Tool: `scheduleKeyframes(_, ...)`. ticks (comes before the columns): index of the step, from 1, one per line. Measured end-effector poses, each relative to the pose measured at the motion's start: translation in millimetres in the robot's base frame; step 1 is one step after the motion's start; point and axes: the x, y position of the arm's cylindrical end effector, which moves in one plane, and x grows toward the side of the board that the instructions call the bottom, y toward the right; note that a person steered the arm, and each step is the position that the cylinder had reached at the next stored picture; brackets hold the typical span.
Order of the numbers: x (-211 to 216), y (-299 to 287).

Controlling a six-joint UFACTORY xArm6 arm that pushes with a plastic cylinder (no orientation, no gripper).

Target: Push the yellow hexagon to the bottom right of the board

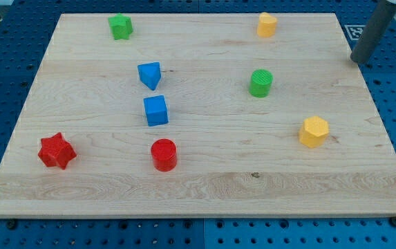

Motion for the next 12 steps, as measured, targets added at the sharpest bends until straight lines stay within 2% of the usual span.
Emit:
scheduleKeyframes(1,8,-8)
scheduleKeyframes(2,43,-22)
scheduleKeyframes(3,57,-33)
scheduleKeyframes(4,67,-73)
scheduleKeyframes(7,90,-141)
scheduleKeyframes(8,96,-145)
scheduleKeyframes(9,130,-126)
scheduleKeyframes(10,157,-150)
scheduleKeyframes(11,154,-182)
scheduleKeyframes(12,157,-143)
